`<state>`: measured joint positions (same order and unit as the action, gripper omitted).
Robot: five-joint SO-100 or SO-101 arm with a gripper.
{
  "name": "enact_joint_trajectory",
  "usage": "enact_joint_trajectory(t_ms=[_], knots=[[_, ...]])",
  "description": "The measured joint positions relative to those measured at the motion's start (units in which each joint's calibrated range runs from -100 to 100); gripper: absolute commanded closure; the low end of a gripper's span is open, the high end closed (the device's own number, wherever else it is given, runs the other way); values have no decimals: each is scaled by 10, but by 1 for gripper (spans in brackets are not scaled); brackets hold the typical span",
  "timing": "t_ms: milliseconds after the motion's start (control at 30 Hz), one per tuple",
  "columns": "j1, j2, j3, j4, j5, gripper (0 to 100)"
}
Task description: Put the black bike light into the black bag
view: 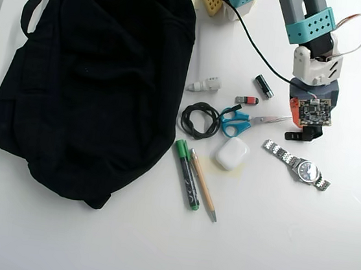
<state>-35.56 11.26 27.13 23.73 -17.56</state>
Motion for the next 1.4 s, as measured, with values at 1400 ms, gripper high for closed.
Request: enact_joint_trajectory(t_ms=[1400], knots=[[54,-107,21,83,73,98]])
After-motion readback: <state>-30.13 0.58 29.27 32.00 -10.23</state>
